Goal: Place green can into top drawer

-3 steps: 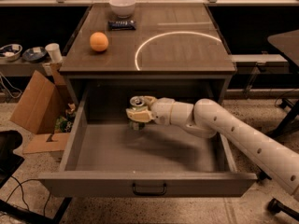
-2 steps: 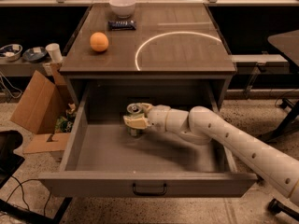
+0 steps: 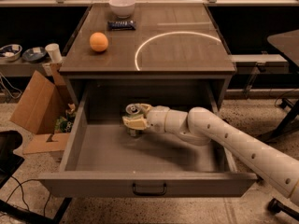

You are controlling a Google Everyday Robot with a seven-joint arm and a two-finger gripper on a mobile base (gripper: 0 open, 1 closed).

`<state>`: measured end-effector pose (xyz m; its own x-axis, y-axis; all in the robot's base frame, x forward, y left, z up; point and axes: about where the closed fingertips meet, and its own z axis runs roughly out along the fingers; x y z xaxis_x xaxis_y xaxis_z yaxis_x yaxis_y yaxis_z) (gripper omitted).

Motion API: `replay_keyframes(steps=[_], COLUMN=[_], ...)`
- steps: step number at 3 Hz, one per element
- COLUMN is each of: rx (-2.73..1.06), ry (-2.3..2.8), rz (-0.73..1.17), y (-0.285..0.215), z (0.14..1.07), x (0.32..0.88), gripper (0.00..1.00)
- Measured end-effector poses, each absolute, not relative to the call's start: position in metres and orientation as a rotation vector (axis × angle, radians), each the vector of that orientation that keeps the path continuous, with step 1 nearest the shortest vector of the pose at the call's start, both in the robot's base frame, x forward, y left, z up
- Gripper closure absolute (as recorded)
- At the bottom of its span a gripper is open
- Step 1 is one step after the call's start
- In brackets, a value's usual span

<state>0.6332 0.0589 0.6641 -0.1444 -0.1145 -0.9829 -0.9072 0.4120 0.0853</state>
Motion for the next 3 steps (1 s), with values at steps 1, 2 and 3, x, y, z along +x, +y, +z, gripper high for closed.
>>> replay_keyframes(steps=[1,2,3], rx=[-0.932,-0.932,-0.932], ry=[1.568,1.568,1.568], rz=[0.902,0.902,0.902], y=[0.059,0.059,0.059], z=[0.6641,0.6641,0.6641], x=[0.6332,0.6332,0.6332], gripper=[0.61,0.38,0.15])
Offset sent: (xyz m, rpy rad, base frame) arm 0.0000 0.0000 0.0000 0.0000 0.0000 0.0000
